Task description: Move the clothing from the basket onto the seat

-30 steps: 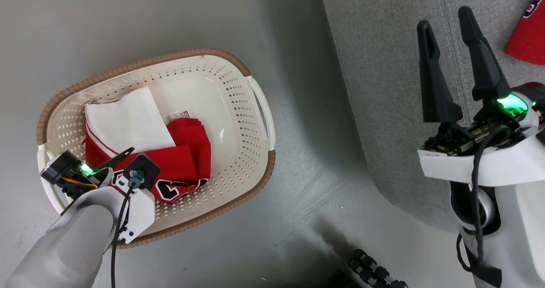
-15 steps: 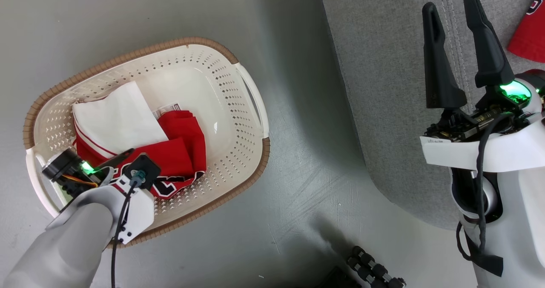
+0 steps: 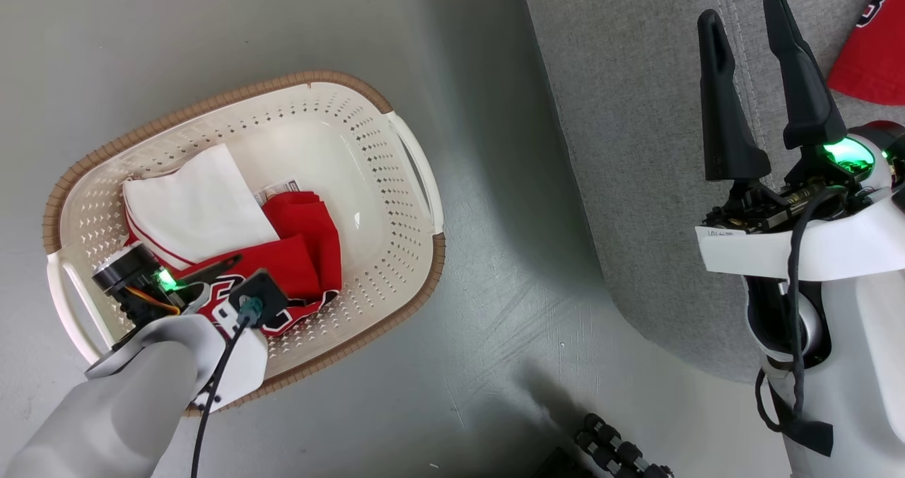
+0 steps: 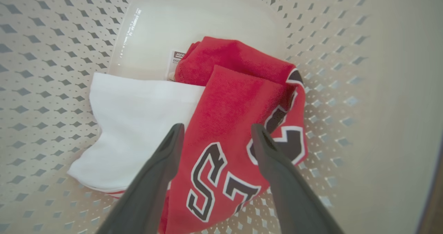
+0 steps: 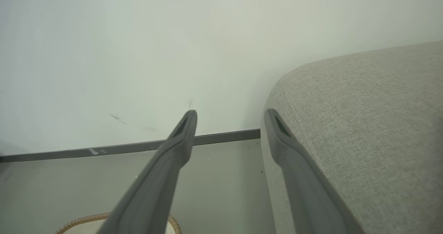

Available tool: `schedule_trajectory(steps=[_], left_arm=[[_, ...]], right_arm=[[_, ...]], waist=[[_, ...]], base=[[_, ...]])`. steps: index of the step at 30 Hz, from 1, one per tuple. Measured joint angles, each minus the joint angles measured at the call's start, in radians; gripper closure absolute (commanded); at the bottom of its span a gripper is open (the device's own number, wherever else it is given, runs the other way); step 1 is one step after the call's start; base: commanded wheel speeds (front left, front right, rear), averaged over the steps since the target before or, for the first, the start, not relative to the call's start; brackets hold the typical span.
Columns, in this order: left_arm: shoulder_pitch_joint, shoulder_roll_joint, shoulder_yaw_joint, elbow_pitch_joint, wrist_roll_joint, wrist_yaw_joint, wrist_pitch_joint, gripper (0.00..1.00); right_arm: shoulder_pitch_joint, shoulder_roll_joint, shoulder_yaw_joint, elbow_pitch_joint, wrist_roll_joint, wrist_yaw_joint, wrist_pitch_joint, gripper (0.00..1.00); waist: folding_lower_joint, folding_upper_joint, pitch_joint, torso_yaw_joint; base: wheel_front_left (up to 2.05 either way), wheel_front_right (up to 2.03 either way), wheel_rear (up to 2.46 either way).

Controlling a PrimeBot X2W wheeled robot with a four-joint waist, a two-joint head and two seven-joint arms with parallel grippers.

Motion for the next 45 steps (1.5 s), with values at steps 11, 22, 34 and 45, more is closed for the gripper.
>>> schedule_trajectory(steps=[11, 22, 34, 45], left_arm=[[0.0, 0.042, -0.09, 0.017, 0.028, -0.009, 0.044, 0.0], [0.0, 0.015, -0.151, 0.023, 0.0, -0.009, 0.075, 0.0], [-0.042, 0.02, -0.138, 0.039, -0.019, -0.009, 0.098, 1.0], [-0.042, 0.02, -0.131, 0.021, -0.053, -0.009, 0.076, 1.0]], right_arm=[[0.0, 0.0, 0.006, 0.004, 0.017, 0.0, 0.0, 0.0], [0.001, 0.0, 0.027, 0.003, 0.026, 0.0, 0.0, 0.0], [0.0, 0.0, 0.028, 0.001, 0.035, 0.0, 0.0, 0.0], [-0.021, 0.0, 0.004, 0.004, 0.04, 0.0, 0.0, 0.0]], waist=[[0.0, 0.0, -0.012, -0.008], [0.0, 0.0, 0.006, -0.027], [0.0, 0.0, 0.033, -0.048], [0.0, 0.0, 0.023, -0.045]], base=[[0.0, 0.0, 0.0], [0.0, 0.0, 0.0], [0.0, 0.0, 0.0], [0.0, 0.0, 0.0]])
